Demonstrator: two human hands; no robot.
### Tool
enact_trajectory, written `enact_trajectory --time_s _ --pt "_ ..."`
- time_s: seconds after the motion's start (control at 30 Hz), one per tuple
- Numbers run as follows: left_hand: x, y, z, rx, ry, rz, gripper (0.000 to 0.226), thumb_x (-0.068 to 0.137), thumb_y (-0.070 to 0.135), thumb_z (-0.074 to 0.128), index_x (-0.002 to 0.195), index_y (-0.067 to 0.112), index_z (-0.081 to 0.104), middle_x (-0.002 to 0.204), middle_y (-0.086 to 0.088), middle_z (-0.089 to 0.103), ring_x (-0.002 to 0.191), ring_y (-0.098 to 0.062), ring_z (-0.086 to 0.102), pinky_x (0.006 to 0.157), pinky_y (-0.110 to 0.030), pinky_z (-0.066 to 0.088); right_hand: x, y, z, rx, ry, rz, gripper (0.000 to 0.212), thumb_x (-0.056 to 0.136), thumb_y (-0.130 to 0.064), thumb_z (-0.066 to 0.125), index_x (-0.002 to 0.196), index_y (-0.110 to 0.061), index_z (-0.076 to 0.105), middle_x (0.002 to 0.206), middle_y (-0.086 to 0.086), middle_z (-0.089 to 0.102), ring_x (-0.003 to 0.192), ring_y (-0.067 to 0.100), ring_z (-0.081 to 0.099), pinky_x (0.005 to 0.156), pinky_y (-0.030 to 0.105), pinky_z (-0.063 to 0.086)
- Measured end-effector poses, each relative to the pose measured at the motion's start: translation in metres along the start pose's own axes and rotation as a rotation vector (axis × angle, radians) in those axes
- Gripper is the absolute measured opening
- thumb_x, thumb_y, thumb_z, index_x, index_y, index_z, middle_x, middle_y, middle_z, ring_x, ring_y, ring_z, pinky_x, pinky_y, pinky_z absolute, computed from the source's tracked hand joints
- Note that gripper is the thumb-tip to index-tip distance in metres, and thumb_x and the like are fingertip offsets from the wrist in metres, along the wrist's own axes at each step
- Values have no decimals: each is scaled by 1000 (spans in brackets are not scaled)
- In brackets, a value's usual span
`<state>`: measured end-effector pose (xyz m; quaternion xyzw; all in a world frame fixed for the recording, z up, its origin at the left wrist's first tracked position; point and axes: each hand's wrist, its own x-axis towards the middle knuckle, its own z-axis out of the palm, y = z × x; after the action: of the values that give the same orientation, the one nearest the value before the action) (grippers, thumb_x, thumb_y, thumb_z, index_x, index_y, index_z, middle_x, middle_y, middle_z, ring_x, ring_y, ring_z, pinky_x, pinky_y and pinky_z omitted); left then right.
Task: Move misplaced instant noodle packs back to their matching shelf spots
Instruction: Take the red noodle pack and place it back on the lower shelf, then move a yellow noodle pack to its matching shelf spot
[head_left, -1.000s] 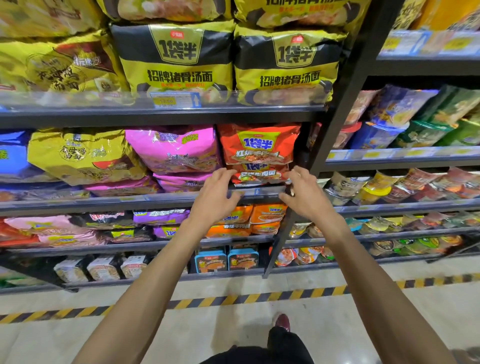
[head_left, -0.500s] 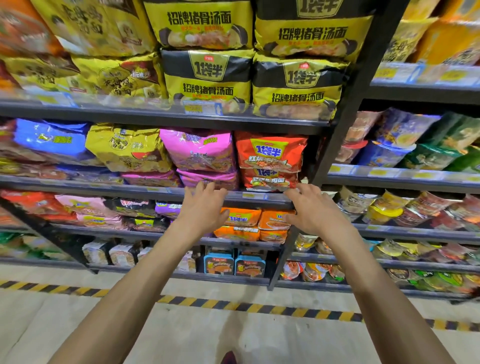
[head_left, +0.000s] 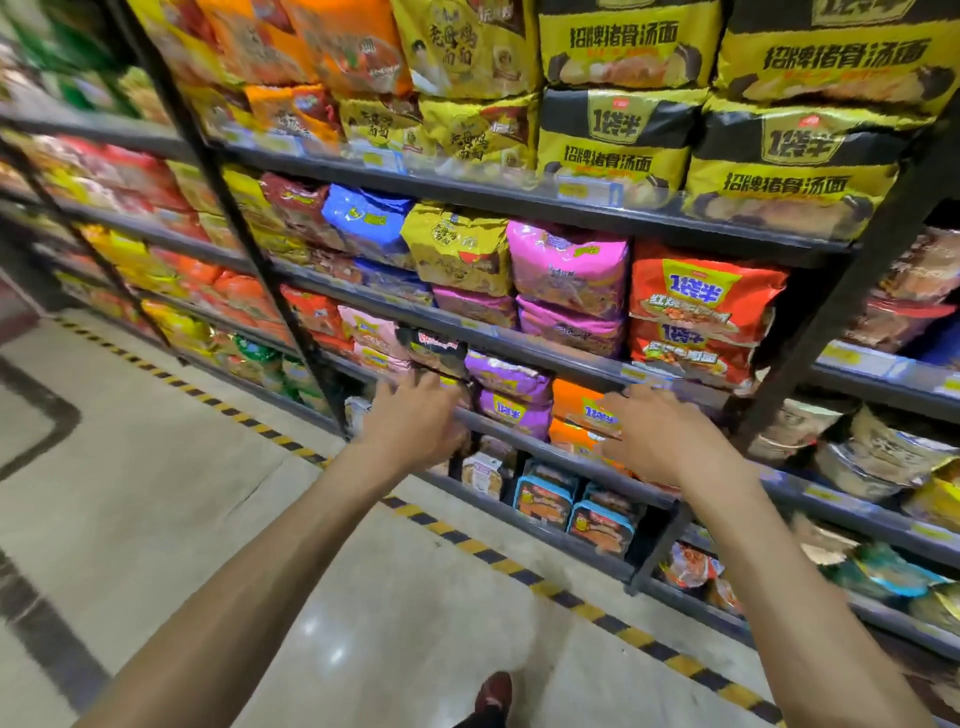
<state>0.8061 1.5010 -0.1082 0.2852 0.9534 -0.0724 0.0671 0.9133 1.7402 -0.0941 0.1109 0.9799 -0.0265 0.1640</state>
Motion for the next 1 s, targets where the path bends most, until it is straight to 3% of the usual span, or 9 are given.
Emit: enact_trajectory --time_s 0.13,0.43,0.67,1.0 --pt "-43 -45 3 -19 -2 -148 55 103 48 46 151 24 37 158 -9 35 147 -34 27 114 -56 31 4 -54 -12 -51 -14 -138 61 100 -47 51 154 -26 31 151 12 39 137 38 39 104 50 44" --pt "-127 -166 5 -111 48 -388 57 101 50 47 151 24 38 157 -8 39 146 -34 32 115 -55 35 14 -210 -52 -111 36 -381 62 98 -47 55 152 -23 35 144 12 49 125 34 54 98 47 50" --pt "-186 -284 -6 -142 71 -439 57 101 51 50 151 27 39 156 -10 40 146 -34 32 112 -55 39 14 -354 -77 -113 35 -510 61 97 -45 57 151 -24 37 142 8 52 123 30 55 97 45 51" --pt "-229 -448 -13 -116 133 -501 56 100 49 50 151 27 40 154 -11 43 142 -35 37 109 -54 41 27 -536 -105 -116 77 -592 65 99 -47 55 155 -28 30 153 6 42 134 28 48 104 44 47"
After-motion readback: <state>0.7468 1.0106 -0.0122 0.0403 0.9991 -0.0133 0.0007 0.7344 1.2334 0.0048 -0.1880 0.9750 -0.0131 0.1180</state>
